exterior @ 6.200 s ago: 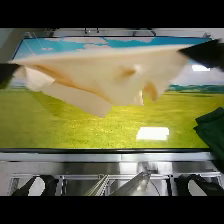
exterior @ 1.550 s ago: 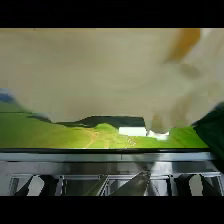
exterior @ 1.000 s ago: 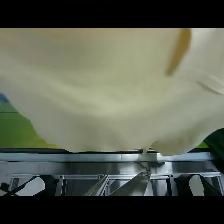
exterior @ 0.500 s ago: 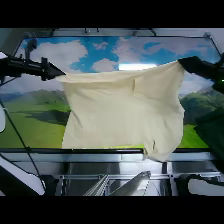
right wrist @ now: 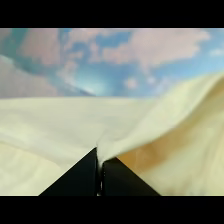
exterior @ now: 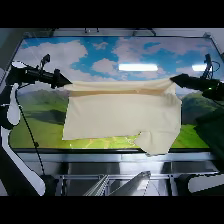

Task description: Fold the shirts.

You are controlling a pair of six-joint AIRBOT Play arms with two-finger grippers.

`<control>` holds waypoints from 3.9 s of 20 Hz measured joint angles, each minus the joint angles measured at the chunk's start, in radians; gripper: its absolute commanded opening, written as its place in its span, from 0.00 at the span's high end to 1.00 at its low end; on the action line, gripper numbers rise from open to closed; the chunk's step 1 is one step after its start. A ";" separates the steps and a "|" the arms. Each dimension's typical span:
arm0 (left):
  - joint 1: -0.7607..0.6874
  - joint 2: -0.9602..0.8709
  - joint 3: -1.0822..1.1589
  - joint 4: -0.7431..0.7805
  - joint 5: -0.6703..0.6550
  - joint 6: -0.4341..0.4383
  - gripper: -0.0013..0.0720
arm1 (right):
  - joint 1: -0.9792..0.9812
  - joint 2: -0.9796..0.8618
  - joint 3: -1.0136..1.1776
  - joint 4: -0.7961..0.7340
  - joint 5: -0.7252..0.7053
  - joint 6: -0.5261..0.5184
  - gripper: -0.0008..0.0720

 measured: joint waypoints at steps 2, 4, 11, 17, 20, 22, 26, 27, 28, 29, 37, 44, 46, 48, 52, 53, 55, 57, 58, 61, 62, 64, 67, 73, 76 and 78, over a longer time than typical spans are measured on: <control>0.000 -0.005 -0.036 0.054 -0.015 -0.008 0.98 | -0.018 -0.011 -0.013 -0.125 0.023 0.056 0.96; 0.000 -0.005 -0.069 0.086 -0.024 -0.013 0.98 | -0.031 -0.023 -0.023 -0.212 0.039 0.096 0.96; 0.011 -0.004 -0.027 0.092 -0.135 -0.046 0.26 | -0.052 -0.003 -0.030 -0.338 0.137 0.208 0.56; 0.072 0.199 -0.192 0.112 -0.203 -0.056 0.26 | -0.155 0.220 -0.176 -0.371 0.303 0.260 0.59; 0.110 0.366 -0.522 0.176 -0.135 -0.016 0.26 | -0.235 0.385 -0.377 -0.371 0.290 0.268 0.59; 0.129 0.451 -0.727 0.218 -0.059 0.006 0.26 | -0.267 0.494 -0.501 -0.348 0.249 0.268 0.59; 0.114 0.532 -0.974 0.259 0.083 0.037 0.26 | -0.291 0.669 -0.636 -0.312 0.216 0.309 0.58; 0.099 0.539 -1.007 0.262 0.100 0.040 0.35 | -0.294 0.705 -0.652 -0.310 0.217 0.341 0.57; 0.081 0.542 -1.034 0.266 0.113 0.045 0.46 | -0.296 0.737 -0.663 -0.312 0.223 0.381 0.57; 0.064 0.541 -1.052 0.272 0.124 0.047 0.46 | -0.298 0.766 -0.670 -0.320 0.230 0.419 0.57; -0.045 0.533 -1.078 0.229 0.145 0.120 0.96 | -0.301 0.895 -0.724 -0.612 0.276 0.779 0.35; -0.081 0.534 -1.076 0.145 0.083 0.168 0.96 | -0.301 0.826 -0.901 -0.595 0.211 0.811 0.36; -0.082 0.534 -1.076 0.138 0.078 0.171 0.96 | -0.301 0.782 -0.921 -0.547 0.172 0.780 0.36; -0.084 0.534 -1.076 0.132 0.076 0.175 0.96 | -0.301 0.731 -0.931 -0.484 0.154 0.740 0.41; -0.084 0.534 -1.076 0.126 0.071 0.175 0.97 | -0.301 0.628 -0.940 -0.391 0.119 0.615 0.87; -0.083 0.534 -1.076 0.124 0.067 0.175 0.97 | -0.301 0.612 -0.940 -0.378 0.118 0.583 0.91; -0.071 0.539 -1.076 0.124 0.045 0.175 0.97 | -0.301 0.605 -0.934 -0.330 0.153 0.536 0.96; -0.031 0.562 -1.076 0.126 0.030 0.168 0.97 | -0.306 0.636 -0.917 -0.302 0.208 0.547 0.96; 0.001 0.579 -1.076 0.136 0.029 0.162 0.96 | -0.314 0.665 -0.902 -0.299 0.220 0.575 0.96; 0.124 0.637 -1.076 0.163 0.019 0.142 0.96 | -0.353 0.771 -0.832 -0.325 0.251 0.669 0.96; 0.160 0.652 -1.076 0.169 0.014 0.141 0.96 | -0.363 0.799 -0.805 -0.333 0.258 0.695 0.96; 0.219 0.677 -1.076 0.168 0.003 0.136 0.96 | -0.372 0.843 -0.758 -0.336 0.282 0.733 0.96; 0.241 0.691 -1.071 0.113 -0.005 0.147 0.96 | -0.357 0.866 -0.719 -0.291 0.261 0.747 0.96; 0.158 0.600 -0.841 0.034 0.013 0.142 0.96 | -0.254 0.702 -0.656 -0.055 0.068 0.601 0.96; 0.107 0.475 -0.635 0.024 0.029 0.115 0.97 | -0.178 0.527 -0.571 0.084 -0.038 0.467 0.96; 0.076 0.372 -0.499 0.023 0.034 0.094 0.97 | -0.127 0.408 -0.499 0.150 -0.097 0.377 0.96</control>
